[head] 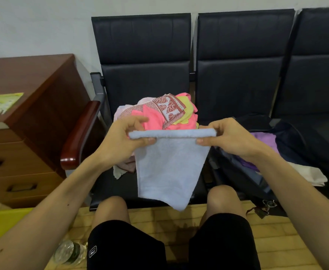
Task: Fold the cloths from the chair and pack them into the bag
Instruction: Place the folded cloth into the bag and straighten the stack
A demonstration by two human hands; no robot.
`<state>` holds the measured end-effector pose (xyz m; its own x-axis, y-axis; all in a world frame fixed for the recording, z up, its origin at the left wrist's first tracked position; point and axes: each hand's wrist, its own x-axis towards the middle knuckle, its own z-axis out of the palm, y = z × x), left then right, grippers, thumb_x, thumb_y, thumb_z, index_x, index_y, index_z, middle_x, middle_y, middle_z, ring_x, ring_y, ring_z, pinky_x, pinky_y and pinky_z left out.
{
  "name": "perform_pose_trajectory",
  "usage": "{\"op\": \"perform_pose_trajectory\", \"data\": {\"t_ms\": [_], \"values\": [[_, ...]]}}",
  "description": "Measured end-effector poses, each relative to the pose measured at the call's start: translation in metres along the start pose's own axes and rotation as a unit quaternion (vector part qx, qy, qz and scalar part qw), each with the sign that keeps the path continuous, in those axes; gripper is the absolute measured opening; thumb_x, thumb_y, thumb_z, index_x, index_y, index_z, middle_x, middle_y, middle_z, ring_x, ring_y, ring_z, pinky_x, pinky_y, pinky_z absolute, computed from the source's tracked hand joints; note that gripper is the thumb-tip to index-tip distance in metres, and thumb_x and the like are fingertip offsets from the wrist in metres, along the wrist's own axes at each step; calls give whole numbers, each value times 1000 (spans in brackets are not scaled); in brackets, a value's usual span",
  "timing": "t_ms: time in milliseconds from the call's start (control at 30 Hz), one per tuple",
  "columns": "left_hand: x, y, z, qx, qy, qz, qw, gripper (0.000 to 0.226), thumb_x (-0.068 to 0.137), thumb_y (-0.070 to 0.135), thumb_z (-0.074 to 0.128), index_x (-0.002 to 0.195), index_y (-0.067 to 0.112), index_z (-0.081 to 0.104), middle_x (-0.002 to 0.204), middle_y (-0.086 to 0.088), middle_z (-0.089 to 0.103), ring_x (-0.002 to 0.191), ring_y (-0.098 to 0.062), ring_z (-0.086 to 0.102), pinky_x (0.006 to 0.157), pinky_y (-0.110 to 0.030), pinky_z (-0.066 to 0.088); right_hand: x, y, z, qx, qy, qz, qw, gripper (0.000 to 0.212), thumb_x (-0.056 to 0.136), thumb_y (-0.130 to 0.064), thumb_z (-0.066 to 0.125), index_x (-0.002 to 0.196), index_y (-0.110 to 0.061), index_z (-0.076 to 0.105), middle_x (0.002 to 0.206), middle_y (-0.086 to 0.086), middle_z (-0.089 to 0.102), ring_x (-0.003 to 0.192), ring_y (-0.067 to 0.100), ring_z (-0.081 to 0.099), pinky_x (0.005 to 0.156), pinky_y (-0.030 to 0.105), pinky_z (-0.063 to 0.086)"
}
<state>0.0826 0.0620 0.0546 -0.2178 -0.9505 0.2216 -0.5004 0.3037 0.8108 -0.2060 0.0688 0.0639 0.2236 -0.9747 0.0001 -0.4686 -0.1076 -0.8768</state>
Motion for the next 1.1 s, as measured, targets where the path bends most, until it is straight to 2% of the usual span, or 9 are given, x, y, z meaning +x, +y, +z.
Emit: {"op": "perform_pose_trajectory", "data": {"t_ms": [67,267,400,467,567,700,933,1000,1100], "values": [[2,5,0,-76,-1,12,997,39,81,32,78,80,1,54,82,-3,62,82,-19,63,70,-34,53,-11,6,15,212,-2,-11,977,22,77,-22,76,97,-16,70,89,-7,77,84,8,73,69,18,55],[13,15,9,-105,110,-21,988,18,93,19,67,83,14,52,85,1,59,72,-2,62,58,-15,51,-37,50,100,383,-100,139,908,62,59,-29,93,111,-3,72,120,18,69,114,38,64,96,45,54],[14,-15,1,-121,78,-148,978,28,91,22,70,103,4,52,95,-13,60,84,-23,62,73,-42,58,-49,41,103,504,-96,140,847,71,45,-39,98,105,-7,77,117,19,70,103,29,70,85,38,59],[8,-22,5,-174,38,-226,958,28,90,21,71,108,7,54,100,-11,63,88,-22,65,68,-37,60,-56,30,104,531,-94,144,830,67,39,-39,99,97,-12,80,109,17,73,96,27,72,76,36,60],[-6,-25,19,-325,-1,-295,898,29,84,24,73,109,13,62,103,-6,71,88,-16,69,66,-26,55,-63,17,106,547,-65,171,817,56,55,-46,91,98,-12,79,107,16,73,95,27,72,77,36,60],[-27,-28,35,-575,-13,-315,755,46,85,46,61,108,10,76,113,-11,73,101,-23,72,89,-39,56,-64,4,105,556,-29,180,811,61,59,-48,87,103,-8,77,108,17,72,96,28,71,81,37,58],[-60,-40,58,-727,-136,-249,626,63,89,58,59,122,6,70,127,-15,67,118,-29,64,100,-43,51,-58,-7,100,542,35,183,819,58,73,-43,70,119,-8,68,116,17,71,106,31,69,85,41,57],[-63,-42,56,-695,-164,-254,652,53,84,38,75,125,5,68,125,-16,68,115,-29,65,95,-42,53,-58,-5,102,554,14,179,813,68,67,-40,85,123,-7,67,121,20,68,112,34,66,91,46,56],[-61,-59,50,-511,-81,-291,804,86,74,13,84,149,19,40,125,-8,67,110,-24,69,85,-37,58,-59,11,103,447,13,196,873,50,76,-17,80,123,-11,64,120,19,69,108,33,68,89,51,55]]}}
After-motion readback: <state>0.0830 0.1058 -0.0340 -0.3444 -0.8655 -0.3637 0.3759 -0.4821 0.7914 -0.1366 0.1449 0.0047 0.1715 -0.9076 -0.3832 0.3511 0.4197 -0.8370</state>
